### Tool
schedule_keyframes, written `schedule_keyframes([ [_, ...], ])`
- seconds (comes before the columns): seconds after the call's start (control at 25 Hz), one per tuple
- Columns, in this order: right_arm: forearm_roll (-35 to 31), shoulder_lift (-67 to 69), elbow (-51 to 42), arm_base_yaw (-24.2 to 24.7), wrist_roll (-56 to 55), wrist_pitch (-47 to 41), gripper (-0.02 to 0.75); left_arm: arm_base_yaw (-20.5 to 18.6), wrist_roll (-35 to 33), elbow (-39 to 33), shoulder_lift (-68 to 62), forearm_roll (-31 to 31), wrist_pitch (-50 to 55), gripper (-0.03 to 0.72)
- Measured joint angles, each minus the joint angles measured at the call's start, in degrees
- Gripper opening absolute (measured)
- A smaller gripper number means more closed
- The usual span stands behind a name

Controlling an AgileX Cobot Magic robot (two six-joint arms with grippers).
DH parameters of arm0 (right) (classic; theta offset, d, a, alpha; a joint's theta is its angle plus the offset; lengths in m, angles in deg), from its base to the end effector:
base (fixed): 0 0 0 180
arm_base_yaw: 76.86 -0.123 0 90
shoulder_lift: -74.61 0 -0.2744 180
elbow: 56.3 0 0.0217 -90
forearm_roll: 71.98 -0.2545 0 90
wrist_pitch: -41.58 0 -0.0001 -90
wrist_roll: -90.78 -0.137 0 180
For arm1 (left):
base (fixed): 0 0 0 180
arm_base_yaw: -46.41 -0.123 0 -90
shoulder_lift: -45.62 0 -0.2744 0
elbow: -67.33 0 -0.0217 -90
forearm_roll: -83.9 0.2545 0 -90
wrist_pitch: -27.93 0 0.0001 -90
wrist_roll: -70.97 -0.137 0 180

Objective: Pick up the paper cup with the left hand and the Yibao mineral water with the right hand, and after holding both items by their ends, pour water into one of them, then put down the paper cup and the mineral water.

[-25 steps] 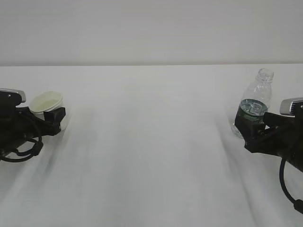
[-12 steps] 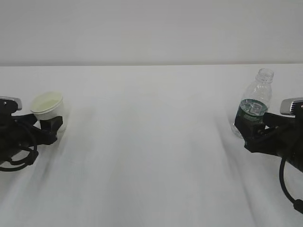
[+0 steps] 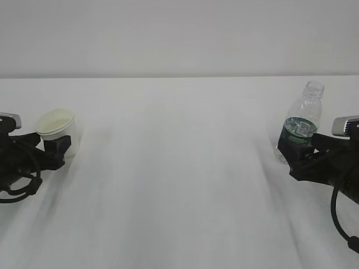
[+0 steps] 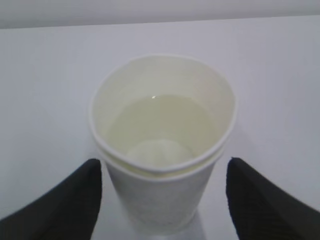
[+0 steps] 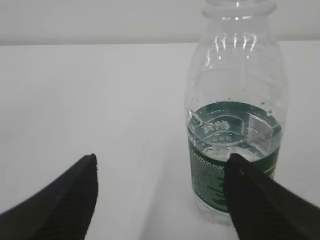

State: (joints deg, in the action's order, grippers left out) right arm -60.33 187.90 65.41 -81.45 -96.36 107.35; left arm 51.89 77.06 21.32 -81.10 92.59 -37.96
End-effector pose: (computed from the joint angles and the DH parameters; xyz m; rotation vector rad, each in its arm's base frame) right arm 0.2935 0.0489 0.0887 -0.1660 1.8499 0.2553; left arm 0.3441 -0.0520 0.0533 0.1440 1.8667 -0.2256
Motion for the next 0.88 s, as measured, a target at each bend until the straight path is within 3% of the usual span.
schedule_keyframes([
  [0.88,0.3,0.0,0.0,0.0,-1.7,0.0,0.592,0.0,-1.5,-5.0,6.1,-0.8,0.0,0.556],
])
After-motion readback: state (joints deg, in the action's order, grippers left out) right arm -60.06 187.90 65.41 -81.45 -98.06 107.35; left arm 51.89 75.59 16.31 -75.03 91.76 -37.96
